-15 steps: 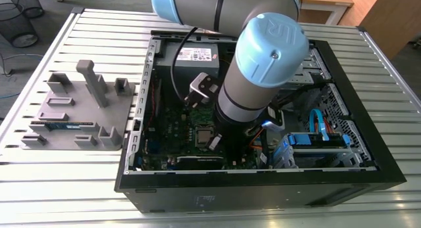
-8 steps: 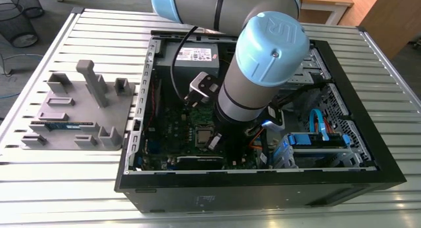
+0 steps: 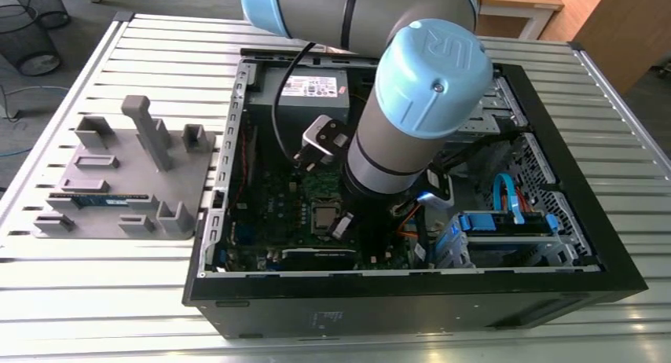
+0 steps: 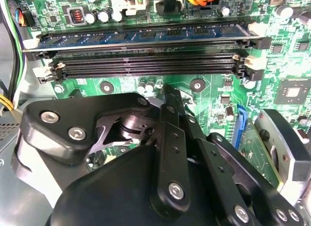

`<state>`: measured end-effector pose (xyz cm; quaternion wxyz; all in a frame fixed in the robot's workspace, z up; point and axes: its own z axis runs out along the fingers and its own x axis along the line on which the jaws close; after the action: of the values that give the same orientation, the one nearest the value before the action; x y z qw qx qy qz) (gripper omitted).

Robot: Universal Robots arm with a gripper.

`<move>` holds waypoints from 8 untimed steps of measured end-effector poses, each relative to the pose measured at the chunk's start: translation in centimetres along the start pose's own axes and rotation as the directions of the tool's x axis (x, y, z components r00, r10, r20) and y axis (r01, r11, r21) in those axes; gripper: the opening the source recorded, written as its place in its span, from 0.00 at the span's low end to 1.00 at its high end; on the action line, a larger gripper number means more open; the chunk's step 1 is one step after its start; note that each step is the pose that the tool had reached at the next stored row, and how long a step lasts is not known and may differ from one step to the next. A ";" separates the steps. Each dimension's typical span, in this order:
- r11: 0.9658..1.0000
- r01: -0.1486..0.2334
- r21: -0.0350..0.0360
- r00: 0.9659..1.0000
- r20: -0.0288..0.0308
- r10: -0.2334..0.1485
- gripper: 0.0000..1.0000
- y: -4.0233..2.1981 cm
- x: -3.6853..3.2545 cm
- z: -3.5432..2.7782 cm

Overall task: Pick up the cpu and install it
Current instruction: 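Install the first cpu locking lever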

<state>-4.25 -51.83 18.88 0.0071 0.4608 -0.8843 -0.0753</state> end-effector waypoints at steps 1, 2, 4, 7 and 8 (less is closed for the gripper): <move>1.000 0.000 0.000 1.000 0.000 0.000 0.11 -0.01 -0.01 0.02; 1.000 0.000 0.000 1.000 0.001 0.000 0.11 -0.02 -0.01 0.03; 1.000 0.001 -0.002 1.000 0.003 -0.001 0.11 -0.04 -0.02 0.06; 1.000 0.005 -0.004 1.000 0.005 -0.005 0.11 -0.04 -0.02 0.07; 1.000 0.007 -0.004 1.000 0.006 -0.007 0.11 -0.05 -0.02 0.08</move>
<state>-4.21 -51.83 18.79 0.0053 0.4635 -0.8826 -0.0785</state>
